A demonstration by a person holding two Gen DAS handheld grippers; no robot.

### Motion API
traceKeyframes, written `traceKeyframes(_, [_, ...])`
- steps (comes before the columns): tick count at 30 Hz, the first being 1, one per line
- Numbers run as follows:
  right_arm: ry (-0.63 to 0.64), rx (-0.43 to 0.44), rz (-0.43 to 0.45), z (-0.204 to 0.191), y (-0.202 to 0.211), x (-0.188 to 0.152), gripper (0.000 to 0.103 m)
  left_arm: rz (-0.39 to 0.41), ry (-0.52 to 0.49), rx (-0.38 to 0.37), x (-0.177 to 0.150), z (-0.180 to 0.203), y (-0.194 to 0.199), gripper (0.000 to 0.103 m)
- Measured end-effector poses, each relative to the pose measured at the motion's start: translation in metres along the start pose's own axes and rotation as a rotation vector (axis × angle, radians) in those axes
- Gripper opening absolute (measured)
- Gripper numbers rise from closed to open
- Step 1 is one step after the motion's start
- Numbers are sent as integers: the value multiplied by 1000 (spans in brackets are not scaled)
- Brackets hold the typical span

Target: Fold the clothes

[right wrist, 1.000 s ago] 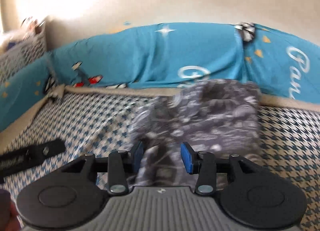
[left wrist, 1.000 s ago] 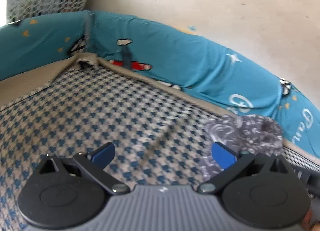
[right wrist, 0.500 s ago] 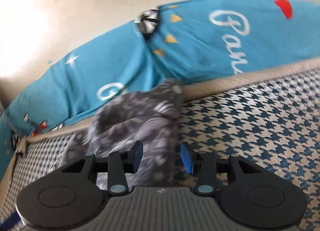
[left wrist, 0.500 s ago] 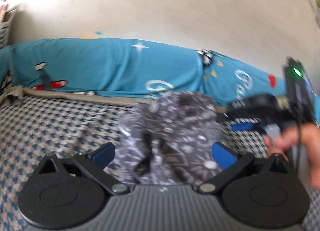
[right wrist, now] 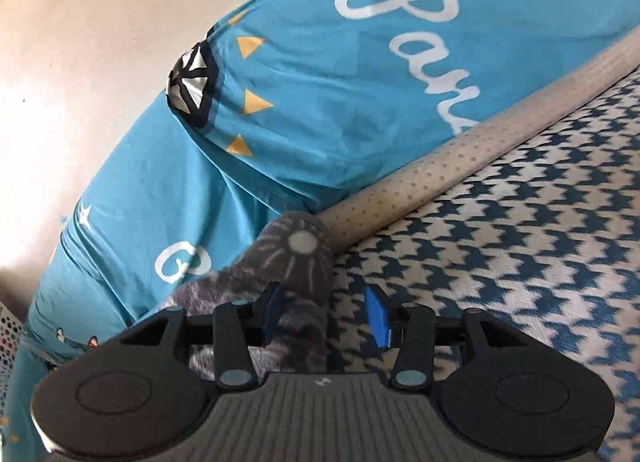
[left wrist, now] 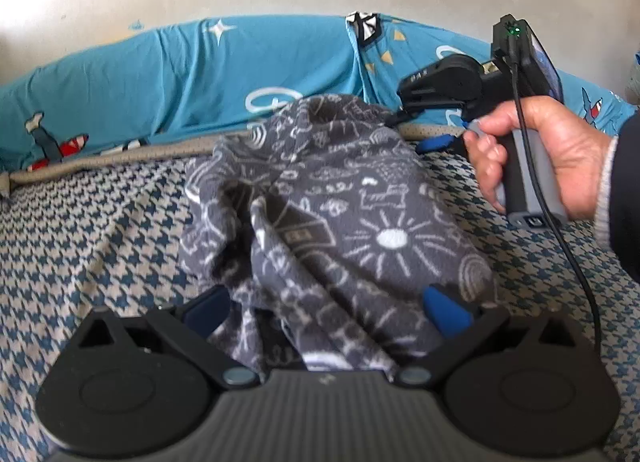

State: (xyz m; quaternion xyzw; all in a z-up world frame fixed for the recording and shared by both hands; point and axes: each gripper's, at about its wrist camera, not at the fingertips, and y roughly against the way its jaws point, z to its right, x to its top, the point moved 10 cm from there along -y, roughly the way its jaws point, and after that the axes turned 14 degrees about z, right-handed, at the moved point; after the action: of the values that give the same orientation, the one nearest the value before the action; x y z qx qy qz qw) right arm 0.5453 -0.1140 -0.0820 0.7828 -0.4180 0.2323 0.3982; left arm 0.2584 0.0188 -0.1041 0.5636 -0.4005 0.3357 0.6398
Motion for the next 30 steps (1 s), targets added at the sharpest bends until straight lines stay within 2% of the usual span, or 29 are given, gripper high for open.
traceKeyframes(6, [-58, 58, -22, -5, -19, -1, 49, -32, 17, -5, -8, -1, -2, 103])
traceKeyframes(8, [-78, 79, -25, -7, -23, -1, 33, -41, 22, -6, -11, -1, -2, 103])
traceKeyframes(9, [-90, 87, -31, -9, -25, -1, 31, -46, 24, -7, -12, -1, -2, 103])
traceKeyframes(11, [-91, 92, -33, -14, -28, 1, 19, -55, 28, -8, -14, -1, -3, 103])
traceKeyframes(13, [-62, 102, -16, -22, -30, 8, 16, -64, 33, -9, -17, -1, -3, 103])
traceKeyframes(21, [31, 142, 25, -52, -48, 28, 13, -111, 28, -14, -29, 2, -6, 103])
traceKeyframes(25, [-70, 162, 35, -53, -52, 31, 11, -127, 2, -23, -33, 7, -6, 103])
traceKeyframes(28, [-58, 195, 36, -66, -49, 33, 10, -129, -16, -28, -34, 11, -6, 103])
traceKeyframes(30, [-67, 249, 50, -81, -42, 41, 10, -129, -19, -28, -35, 12, -7, 103])
